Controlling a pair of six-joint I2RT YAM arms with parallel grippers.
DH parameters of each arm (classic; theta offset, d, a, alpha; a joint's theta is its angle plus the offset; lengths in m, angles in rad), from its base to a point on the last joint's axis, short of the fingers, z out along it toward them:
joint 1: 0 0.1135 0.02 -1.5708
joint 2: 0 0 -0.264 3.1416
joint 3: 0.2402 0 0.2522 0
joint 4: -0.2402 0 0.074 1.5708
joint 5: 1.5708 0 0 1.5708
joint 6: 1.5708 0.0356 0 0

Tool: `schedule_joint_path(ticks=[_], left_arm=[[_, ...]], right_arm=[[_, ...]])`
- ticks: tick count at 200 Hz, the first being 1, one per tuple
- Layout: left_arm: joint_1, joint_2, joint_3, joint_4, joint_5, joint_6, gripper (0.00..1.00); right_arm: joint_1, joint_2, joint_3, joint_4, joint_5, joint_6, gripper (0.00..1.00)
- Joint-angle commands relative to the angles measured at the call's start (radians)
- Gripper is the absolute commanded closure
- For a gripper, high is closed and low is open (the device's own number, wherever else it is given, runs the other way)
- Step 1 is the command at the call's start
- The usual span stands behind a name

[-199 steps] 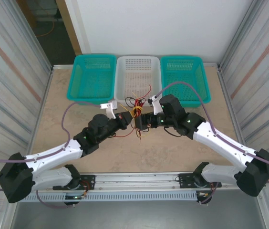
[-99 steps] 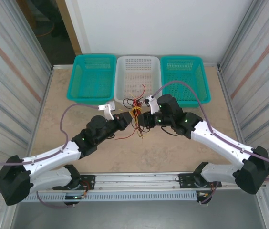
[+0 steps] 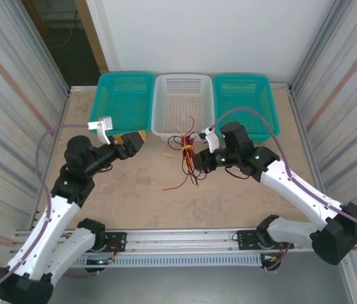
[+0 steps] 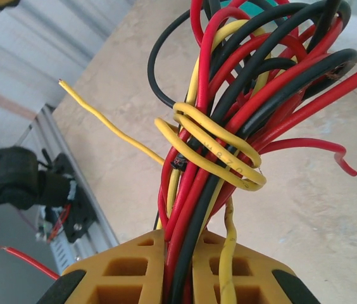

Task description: Untangle the cables

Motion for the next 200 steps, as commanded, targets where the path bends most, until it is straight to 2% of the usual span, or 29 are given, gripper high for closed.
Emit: schedule_joint_path(ticks=[1, 10, 28, 37, 60, 92, 116, 123, 146, 157, 165, 182, 200], left_arm=[[0.001, 0.148, 0.035, 0.026, 0.345, 0.068, 0.01], [-0.019, 0.213, 0.050, 0.050, 0.399, 0.082, 0.01], [-0.068, 0.304, 0.046, 0.198, 0.464, 0.037, 0.01], [-0.099, 0.332, 0.054, 0.229, 0.466, 0.043, 0.01], [-0.166, 0.380, 0.105, 0.147, 0.417, 0.127, 0.01], [-0.171, 0.423, 0.063, 0.308, 0.443, 0.043, 0.01], [-0.172, 0.464, 0.054, 0.415, 0.500, -0.023, 0.23], [-0.172, 0.474, 0.053, 0.432, 0.511, -0.040, 0.26], [-0.179, 0.487, 0.040, 0.493, 0.522, -0.074, 0.45], [-0.178, 0.486, 0.030, 0.518, 0.519, -0.093, 0.51], [-0.176, 0.483, 0.027, 0.527, 0.519, -0.102, 0.50], [-0.162, 0.470, 0.016, 0.548, 0.520, -0.127, 0.29], [-0.127, 0.433, 0.000, 0.544, 0.513, -0.144, 0.24]], right_arm=[[0.012, 0.022, 0.057, -0.002, -0.085, -0.055, 0.93], [0.017, 0.028, 0.067, -0.004, -0.096, -0.062, 0.93], [0.027, 0.040, 0.085, -0.008, -0.116, -0.075, 0.92], [0.031, 0.047, 0.096, -0.012, -0.123, -0.080, 0.92], [0.038, 0.066, 0.115, -0.002, -0.146, -0.083, 0.92], [0.050, 0.093, 0.148, -0.005, -0.184, -0.102, 0.93], [0.065, 0.105, 0.170, -0.022, -0.213, -0.115, 0.94], [0.072, 0.105, 0.173, -0.026, -0.213, -0.118, 0.94], [0.076, 0.098, 0.170, -0.031, -0.211, -0.126, 0.94], [0.078, 0.096, 0.168, -0.033, -0.222, -0.128, 0.94], [0.077, 0.094, 0.168, -0.037, -0.225, -0.130, 0.94], [0.078, 0.087, 0.168, -0.047, -0.209, -0.134, 0.94], [0.077, 0.079, 0.168, -0.062, -0.188, -0.144, 0.95]])
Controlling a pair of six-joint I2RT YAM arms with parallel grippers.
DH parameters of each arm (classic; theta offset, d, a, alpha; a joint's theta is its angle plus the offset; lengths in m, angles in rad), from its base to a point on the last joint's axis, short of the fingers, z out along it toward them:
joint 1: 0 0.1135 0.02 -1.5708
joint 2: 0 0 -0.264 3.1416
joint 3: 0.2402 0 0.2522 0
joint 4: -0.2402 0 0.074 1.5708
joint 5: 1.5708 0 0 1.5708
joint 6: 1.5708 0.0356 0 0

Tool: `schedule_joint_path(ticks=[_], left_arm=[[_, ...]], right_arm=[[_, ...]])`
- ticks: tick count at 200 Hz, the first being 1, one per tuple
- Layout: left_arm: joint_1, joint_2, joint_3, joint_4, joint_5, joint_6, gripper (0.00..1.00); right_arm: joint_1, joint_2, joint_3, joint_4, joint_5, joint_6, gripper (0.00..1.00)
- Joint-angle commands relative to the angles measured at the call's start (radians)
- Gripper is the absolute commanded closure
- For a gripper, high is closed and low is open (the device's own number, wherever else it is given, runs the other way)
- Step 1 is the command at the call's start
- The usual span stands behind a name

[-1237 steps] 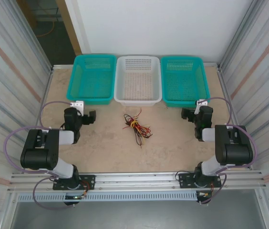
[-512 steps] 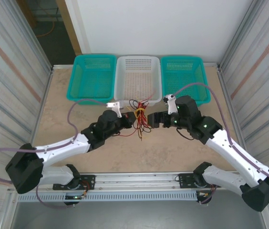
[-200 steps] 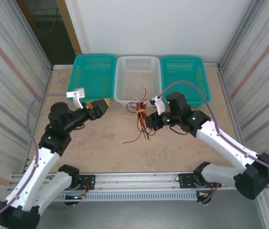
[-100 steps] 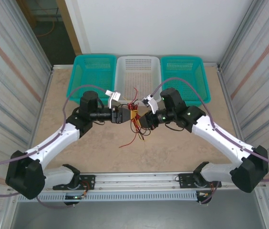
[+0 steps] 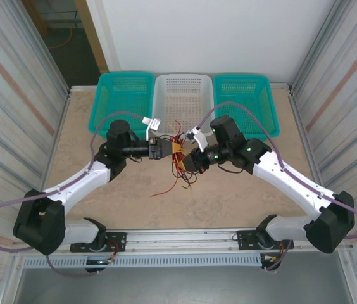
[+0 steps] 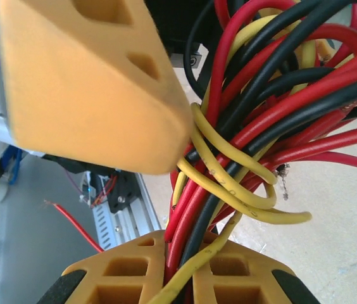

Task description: Untangle the cables

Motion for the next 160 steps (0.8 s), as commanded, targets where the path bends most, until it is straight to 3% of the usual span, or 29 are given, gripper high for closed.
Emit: schedule_joint_path(ticks=[1, 27, 57, 78, 116, 128, 142, 160], left_arm=[[0.030, -0.053, -0.017, 0.074, 0.018, -0.036, 0.24], [0.042, -0.087, 0.012, -0.069, 0.014, 0.042, 0.25], [-0.001, -0.051, 0.037, -0.110, 0.027, 0.074, 0.30], [-0.010, -0.018, 0.034, -0.076, 0.032, 0.057, 0.45], [-0.010, -0.017, 0.017, -0.001, 0.000, 0.015, 0.89], [-0.007, -0.024, 0.007, 0.018, -0.029, 0.004, 1.00], [0.000, -0.034, -0.012, 0.050, -0.068, -0.015, 1.00], [0.013, -0.041, -0.056, 0.133, -0.101, -0.064, 1.00]], right_arm=[[0.024, -0.022, 0.033, 0.000, -0.036, -0.047, 0.95], [0.024, -0.024, 0.039, -0.009, -0.038, -0.055, 0.95], [0.026, -0.009, 0.044, 0.003, -0.058, -0.056, 0.95], [0.028, 0.003, 0.052, 0.006, -0.063, -0.056, 0.96], [0.030, -0.008, 0.055, -0.006, -0.054, -0.057, 0.94], [0.028, -0.019, 0.053, -0.009, -0.027, -0.054, 0.82], [0.025, -0.049, 0.045, -0.003, 0.082, -0.026, 0.53], [0.005, -0.121, 0.007, 0.031, 0.320, 0.060, 0.33]])
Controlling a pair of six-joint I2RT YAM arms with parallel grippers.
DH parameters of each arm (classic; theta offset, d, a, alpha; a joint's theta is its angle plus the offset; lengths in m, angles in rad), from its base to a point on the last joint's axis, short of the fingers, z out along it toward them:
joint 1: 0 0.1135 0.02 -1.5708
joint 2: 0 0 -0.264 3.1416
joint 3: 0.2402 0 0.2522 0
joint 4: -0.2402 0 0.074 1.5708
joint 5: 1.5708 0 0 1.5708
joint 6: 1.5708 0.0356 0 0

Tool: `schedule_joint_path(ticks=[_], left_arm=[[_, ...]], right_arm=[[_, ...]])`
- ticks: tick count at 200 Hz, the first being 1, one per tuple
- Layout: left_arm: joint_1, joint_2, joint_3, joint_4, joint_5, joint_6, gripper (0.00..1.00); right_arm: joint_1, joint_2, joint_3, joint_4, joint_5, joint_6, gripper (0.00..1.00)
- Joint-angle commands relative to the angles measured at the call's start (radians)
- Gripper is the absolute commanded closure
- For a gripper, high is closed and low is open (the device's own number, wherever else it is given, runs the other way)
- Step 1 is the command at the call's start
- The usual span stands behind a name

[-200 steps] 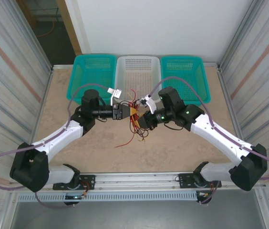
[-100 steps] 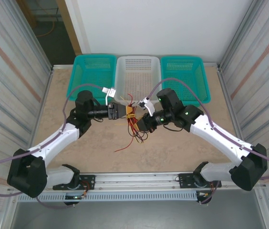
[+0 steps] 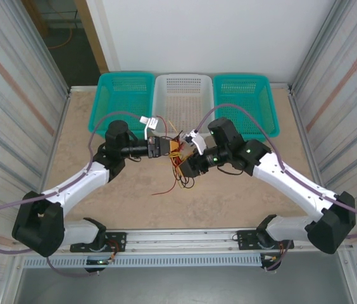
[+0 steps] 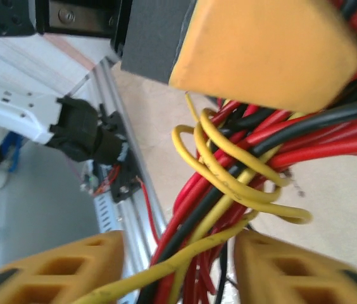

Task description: Untangle the cables

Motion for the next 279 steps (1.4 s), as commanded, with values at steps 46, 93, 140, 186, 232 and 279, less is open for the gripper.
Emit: schedule_joint_path(ticks=[46, 93, 140, 186, 232, 279], left_arm=[[0.037, -0.046, -0.108, 0.159, -0.157, -0.118, 1.00], [0.027, -0.088, -0.132, 0.146, -0.200, -0.090, 1.00], [0.026, -0.115, -0.119, 0.052, -0.256, -0.079, 1.00], [0.022, -0.123, -0.110, 0.025, -0.265, -0.073, 1.00], [0.020, -0.129, -0.106, 0.012, -0.258, -0.069, 1.00], [0.019, -0.130, -0.106, 0.020, -0.247, -0.069, 1.00]], right_arm=[[-0.078, -0.337, -0.240, 0.287, 0.646, 0.247, 0.16], [-0.153, -0.251, -0.171, 0.290, 0.168, 0.341, 0.39], [-0.001, -0.199, -0.124, 0.286, 0.209, 0.239, 0.35], [0.027, -0.138, -0.098, 0.248, 0.220, 0.239, 0.43], [0.039, -0.083, -0.055, 0.213, 0.243, 0.222, 0.63], [0.041, -0.065, -0.048, 0.187, 0.255, 0.211, 0.71]])
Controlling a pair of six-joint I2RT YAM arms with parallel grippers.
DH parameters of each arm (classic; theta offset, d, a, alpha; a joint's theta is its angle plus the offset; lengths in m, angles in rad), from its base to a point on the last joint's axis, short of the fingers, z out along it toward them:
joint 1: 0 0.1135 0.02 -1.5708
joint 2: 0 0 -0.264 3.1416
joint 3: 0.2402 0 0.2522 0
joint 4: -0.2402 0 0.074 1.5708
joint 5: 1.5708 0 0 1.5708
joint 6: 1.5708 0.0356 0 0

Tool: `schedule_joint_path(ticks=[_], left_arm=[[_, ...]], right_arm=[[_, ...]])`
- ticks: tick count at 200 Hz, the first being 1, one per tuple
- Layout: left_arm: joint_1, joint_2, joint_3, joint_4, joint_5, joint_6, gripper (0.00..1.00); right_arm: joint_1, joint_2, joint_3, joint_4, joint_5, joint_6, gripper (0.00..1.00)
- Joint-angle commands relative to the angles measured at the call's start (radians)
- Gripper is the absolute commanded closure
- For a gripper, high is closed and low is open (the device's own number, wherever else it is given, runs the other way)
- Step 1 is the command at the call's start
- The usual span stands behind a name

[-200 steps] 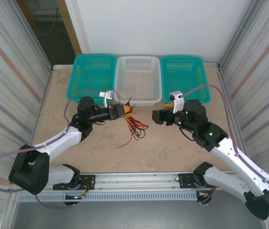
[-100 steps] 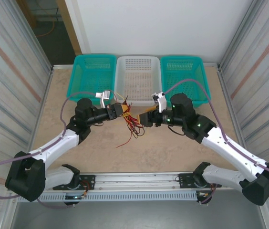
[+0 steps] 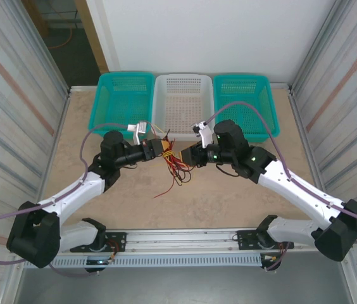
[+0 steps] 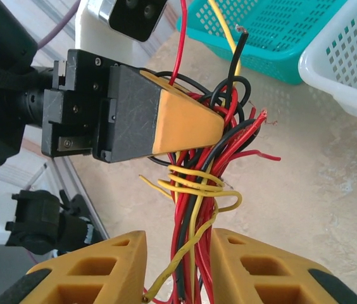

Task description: Untangle the cables

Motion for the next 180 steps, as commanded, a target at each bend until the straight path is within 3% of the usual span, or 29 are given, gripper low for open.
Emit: schedule_joint_path(ticks=[1, 44, 100, 125, 180], left_arm=[[-0.005, -0.036, 0.029, 0.029, 0.009, 0.015, 1.00], [-0.005, -0.035, 0.032, 0.036, 0.018, 0.009, 1.00], [-0.007, -0.030, 0.033, 0.039, 0.037, 0.016, 1.00], [-0.028, -0.010, 0.049, 0.062, 0.094, 0.007, 1.00], [-0.116, -0.041, 0.060, 0.303, 0.160, -0.102, 1.00]], right_arm=[[0.009, 0.008, 0.032, -0.025, 0.016, -0.023, 0.72], [0.008, 0.038, 0.031, -0.027, 0.028, -0.020, 0.66], [0.007, 0.020, 0.043, -0.022, 0.067, -0.020, 1.00], [-0.008, 0.012, 0.067, -0.023, 0.106, -0.032, 1.00], [-0.187, 0.057, 0.103, 0.047, -0.075, 0.016, 1.00]])
